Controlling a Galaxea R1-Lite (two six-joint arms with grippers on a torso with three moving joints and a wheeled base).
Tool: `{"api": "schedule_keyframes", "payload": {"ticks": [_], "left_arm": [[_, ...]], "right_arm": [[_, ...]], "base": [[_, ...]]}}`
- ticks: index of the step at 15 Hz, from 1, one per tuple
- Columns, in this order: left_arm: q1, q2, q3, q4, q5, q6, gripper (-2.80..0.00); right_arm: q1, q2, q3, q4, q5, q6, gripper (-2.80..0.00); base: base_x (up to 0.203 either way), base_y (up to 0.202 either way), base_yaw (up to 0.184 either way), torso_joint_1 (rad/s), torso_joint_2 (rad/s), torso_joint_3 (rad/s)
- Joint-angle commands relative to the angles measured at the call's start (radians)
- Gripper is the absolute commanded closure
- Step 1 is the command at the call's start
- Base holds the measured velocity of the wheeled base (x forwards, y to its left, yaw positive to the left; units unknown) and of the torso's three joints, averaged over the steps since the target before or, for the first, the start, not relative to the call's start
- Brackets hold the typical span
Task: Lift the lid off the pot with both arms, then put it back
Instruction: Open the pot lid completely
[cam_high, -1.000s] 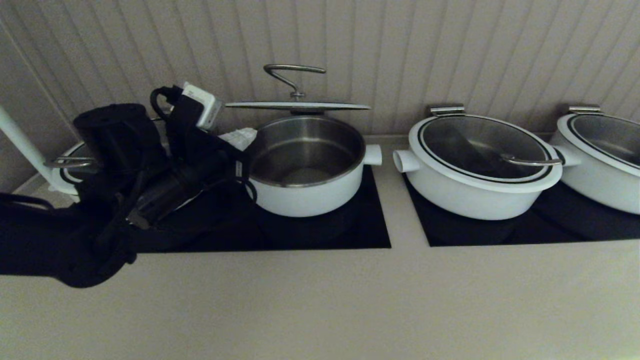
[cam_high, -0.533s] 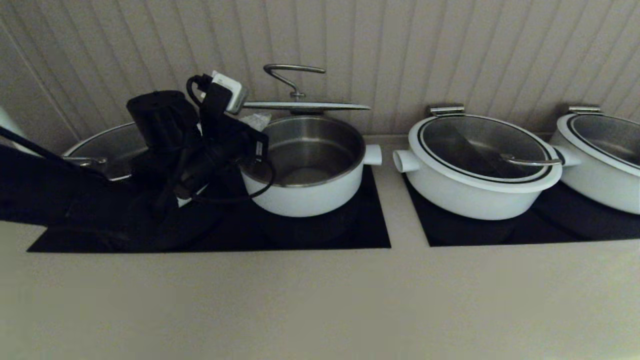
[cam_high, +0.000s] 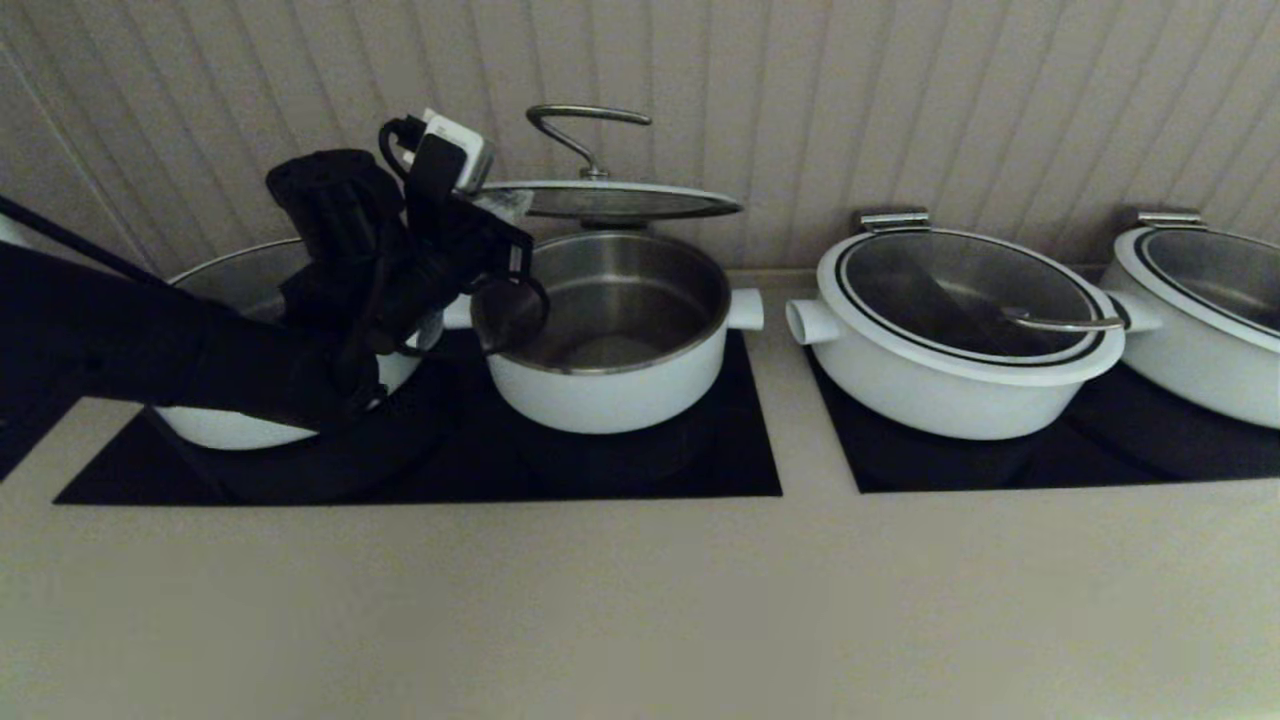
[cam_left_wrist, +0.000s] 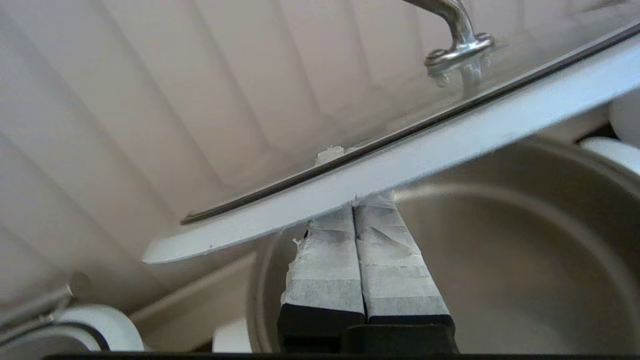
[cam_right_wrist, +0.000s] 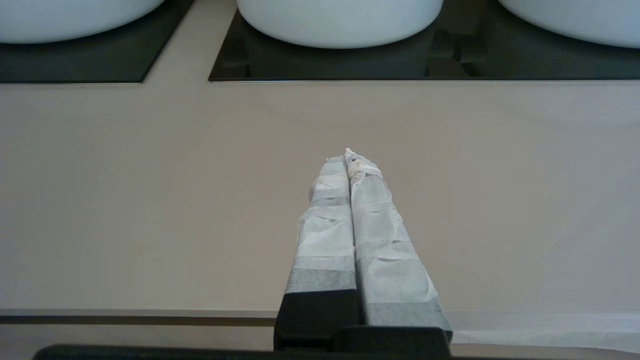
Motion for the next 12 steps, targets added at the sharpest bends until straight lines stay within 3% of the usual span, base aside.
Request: {"api": "schedule_keyframes", "payload": {"ticks": [1, 8, 12], "left_arm": [[0.002, 0.007, -0.068, 0.024, 0.001, 0.002, 0.0], [0.002, 0.051, -0.285, 0.094, 0.001, 0.02, 0.0], [0.002, 0.067, -0.347, 0.105, 0.001, 0.02, 0.0]], "right_arm": [[0.0, 0.0, 0.0, 0.0, 0.0, -0.001, 0.0], [0.0, 0.0, 0.0, 0.0, 0.0, -0.001, 0.0], [0.0, 0.0, 0.0, 0.0, 0.0, -0.001, 0.0]], "base": [[0.0, 0.0, 0.0, 0.0, 0.0, 0.0], [0.0, 0.0, 0.0, 0.0, 0.0, 0.0], [0.0, 0.0, 0.0, 0.0, 0.0, 0.0]]}}
